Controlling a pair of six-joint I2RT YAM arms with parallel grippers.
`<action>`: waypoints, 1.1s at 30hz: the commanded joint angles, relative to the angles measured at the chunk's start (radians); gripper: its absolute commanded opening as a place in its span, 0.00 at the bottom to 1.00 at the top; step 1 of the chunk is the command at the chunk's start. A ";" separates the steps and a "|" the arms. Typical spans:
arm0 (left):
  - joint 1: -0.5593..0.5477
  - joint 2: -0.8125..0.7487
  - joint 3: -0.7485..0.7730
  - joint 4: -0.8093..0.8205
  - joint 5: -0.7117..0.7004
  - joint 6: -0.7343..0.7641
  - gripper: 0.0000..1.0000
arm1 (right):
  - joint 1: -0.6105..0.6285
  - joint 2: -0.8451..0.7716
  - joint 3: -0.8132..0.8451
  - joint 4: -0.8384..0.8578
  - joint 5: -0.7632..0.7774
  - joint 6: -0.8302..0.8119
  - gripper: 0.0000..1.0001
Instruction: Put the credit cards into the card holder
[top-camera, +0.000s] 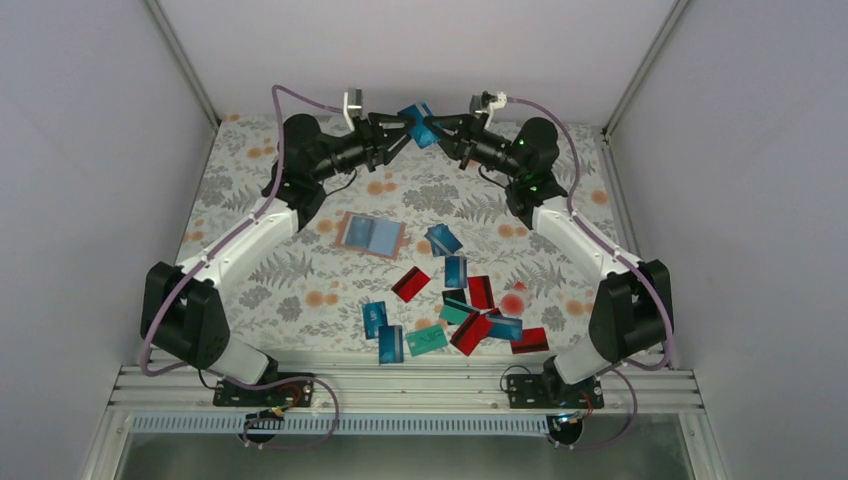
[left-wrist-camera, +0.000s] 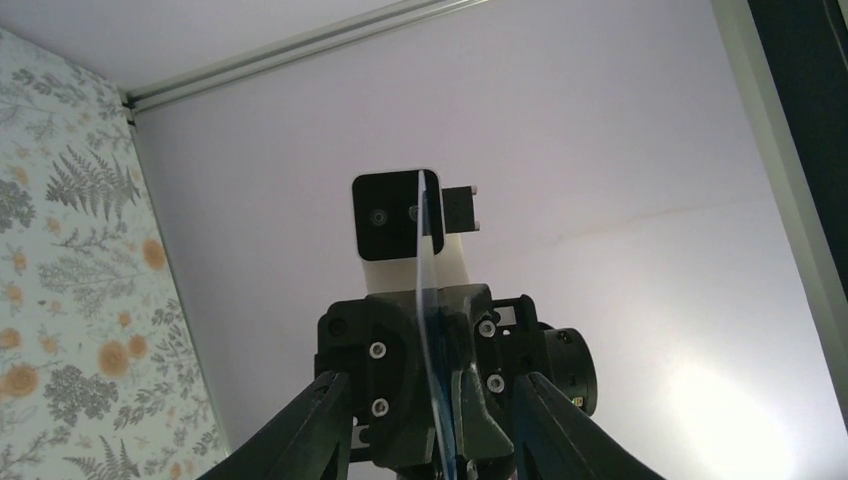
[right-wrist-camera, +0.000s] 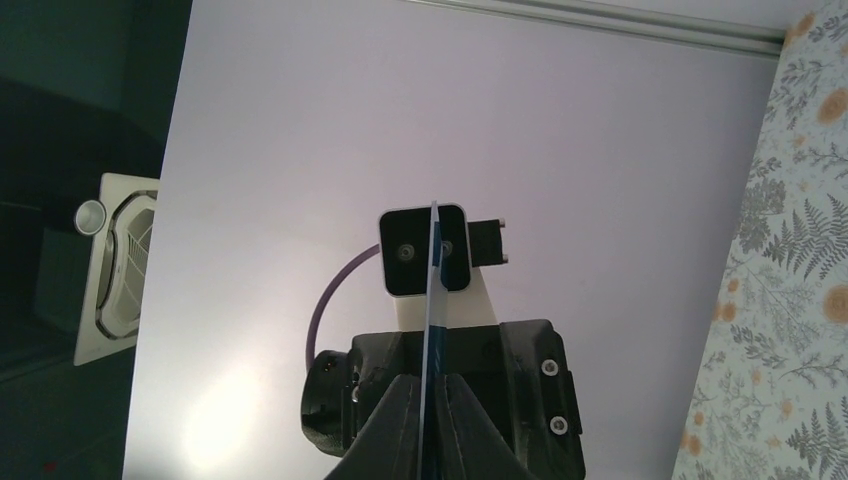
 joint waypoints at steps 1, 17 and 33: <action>-0.006 0.029 0.048 0.026 -0.009 -0.003 0.39 | 0.016 0.015 0.036 0.052 0.011 -0.002 0.04; 0.004 0.051 0.082 -0.099 0.001 0.066 0.02 | 0.013 0.015 0.054 -0.124 -0.010 -0.136 0.17; 0.218 0.089 0.060 -0.793 0.065 0.841 0.02 | -0.011 0.093 0.111 -0.913 -0.043 -0.927 0.48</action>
